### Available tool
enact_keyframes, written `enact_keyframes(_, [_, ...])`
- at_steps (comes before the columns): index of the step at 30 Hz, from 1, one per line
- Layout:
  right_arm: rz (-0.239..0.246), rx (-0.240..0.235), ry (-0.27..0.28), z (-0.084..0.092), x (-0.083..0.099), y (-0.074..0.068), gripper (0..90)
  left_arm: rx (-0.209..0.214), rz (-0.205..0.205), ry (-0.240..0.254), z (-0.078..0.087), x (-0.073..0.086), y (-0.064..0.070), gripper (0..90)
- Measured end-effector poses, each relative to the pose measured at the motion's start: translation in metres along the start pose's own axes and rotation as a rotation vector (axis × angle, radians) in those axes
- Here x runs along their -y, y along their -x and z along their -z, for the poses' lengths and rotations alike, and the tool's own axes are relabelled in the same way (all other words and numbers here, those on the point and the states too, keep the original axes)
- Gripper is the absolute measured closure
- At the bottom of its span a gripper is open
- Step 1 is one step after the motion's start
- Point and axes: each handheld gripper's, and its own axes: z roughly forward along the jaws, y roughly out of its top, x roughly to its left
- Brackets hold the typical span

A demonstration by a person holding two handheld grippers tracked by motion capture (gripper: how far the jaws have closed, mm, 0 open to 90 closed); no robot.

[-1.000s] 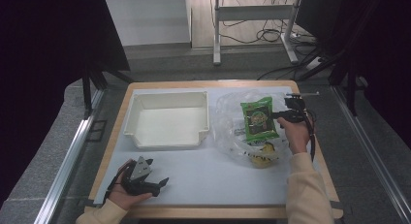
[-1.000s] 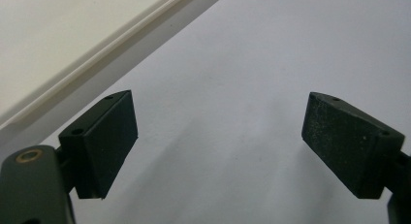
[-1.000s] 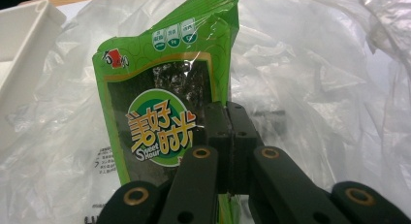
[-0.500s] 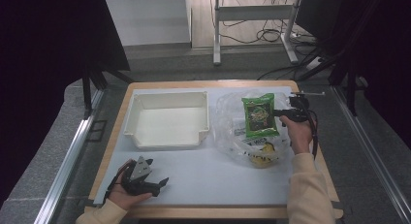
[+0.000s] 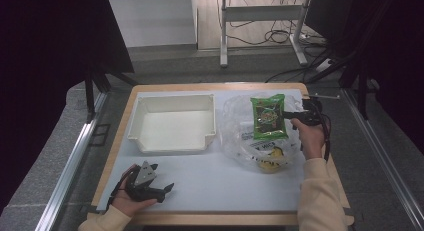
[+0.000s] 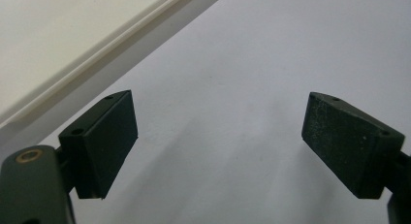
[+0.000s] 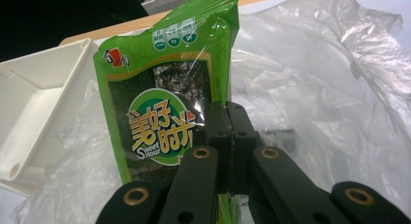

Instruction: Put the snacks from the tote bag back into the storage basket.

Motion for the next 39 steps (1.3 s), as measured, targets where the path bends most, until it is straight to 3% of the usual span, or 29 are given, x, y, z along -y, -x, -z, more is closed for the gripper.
enact_keyframes(21, [-0.009,-0.060,0.034,0.005,-0.001,-0.005,90.0,0.000,-0.002,-0.002,0.000,0.000,0.000,12.6])
enact_keyframes(39, [0.014,-0.105,0.066,0.009,-0.004,-0.025,90.0,0.000,0.000,-0.001,0.000,0.000,0.000,12.6])
